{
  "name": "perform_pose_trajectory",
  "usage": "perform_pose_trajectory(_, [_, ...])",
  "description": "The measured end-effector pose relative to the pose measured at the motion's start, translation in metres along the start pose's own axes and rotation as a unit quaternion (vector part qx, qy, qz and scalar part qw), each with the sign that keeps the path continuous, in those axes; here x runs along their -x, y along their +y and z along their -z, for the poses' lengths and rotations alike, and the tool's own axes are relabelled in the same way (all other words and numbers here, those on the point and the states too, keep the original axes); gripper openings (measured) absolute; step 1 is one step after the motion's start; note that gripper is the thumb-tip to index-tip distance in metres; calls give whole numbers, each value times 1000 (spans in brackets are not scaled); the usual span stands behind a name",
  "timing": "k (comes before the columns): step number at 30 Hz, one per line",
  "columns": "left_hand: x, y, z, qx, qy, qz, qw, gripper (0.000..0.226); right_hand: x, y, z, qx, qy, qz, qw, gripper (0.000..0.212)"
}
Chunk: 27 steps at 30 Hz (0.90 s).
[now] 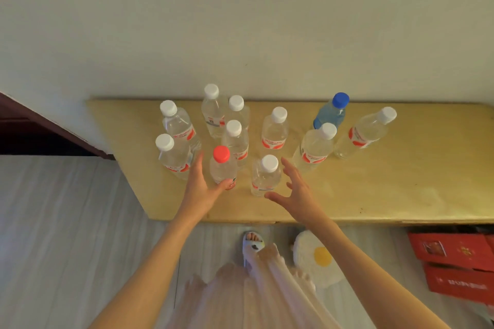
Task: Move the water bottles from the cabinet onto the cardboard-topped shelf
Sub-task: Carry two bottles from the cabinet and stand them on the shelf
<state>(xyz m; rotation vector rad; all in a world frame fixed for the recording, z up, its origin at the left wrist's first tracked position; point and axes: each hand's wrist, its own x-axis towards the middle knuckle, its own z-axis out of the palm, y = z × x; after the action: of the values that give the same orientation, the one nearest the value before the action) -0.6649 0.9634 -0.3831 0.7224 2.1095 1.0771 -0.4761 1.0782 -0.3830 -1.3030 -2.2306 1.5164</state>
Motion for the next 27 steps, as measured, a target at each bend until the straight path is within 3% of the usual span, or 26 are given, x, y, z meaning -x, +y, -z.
perform_pose_trajectory(4, [-17,-7,-8,13,-32,0,999,83,-15,3,-3,-45,-22,-5,999,86])
perform_pose_trajectory(9, [-21,-8,-13,17,-15,-35,999,70,-24,-2,-6,-66,-8,2,998,83])
perform_pose_trajectory(18, [-11,-1,7,14,-22,-54,998,66,-12,-12,-19,-112,66,-8,992,69])
perform_pose_trajectory(23, [-5,29,21,67,-82,-106,989,66,17,-33,-1,-157,132,-11,979,76])
perform_pose_trajectory(27, [-6,59,24,128,-182,-134,966,66,59,-50,9,-219,227,-15,949,65])
